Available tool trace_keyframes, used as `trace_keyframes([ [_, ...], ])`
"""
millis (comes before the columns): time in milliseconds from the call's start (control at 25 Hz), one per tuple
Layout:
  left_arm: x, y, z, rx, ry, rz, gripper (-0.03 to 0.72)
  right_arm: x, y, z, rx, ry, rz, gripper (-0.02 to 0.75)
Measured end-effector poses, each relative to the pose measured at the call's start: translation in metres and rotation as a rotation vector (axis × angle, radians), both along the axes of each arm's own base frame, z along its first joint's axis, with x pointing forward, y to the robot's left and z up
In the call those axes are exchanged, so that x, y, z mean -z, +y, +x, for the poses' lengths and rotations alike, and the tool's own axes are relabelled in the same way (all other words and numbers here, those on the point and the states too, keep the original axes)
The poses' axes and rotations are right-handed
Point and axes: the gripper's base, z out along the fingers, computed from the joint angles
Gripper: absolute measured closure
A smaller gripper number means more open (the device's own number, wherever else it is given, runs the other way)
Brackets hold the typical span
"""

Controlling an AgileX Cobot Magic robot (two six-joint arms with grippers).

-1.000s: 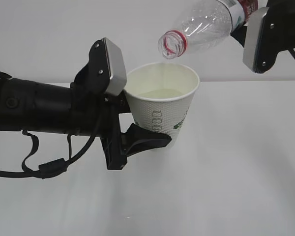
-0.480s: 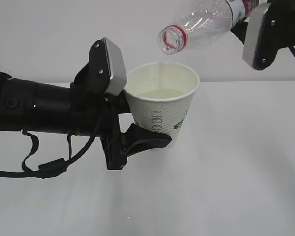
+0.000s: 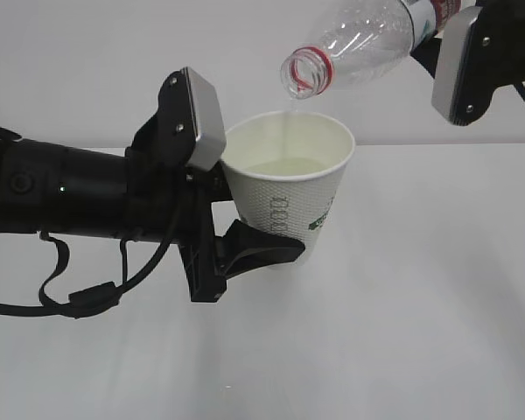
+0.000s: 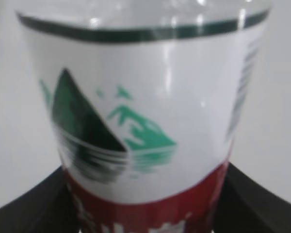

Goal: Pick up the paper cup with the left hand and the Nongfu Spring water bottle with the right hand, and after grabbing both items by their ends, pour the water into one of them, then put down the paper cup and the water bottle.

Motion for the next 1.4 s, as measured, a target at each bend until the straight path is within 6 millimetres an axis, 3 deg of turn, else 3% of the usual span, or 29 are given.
trace_keyframes([
  [1400, 0.0001, 0.0001, 0.0001, -0.001, 0.000, 0.001, 0.188, -0.0005, 0.0002, -0.0001, -0.003, -0.009, -0.003, 0.223],
])
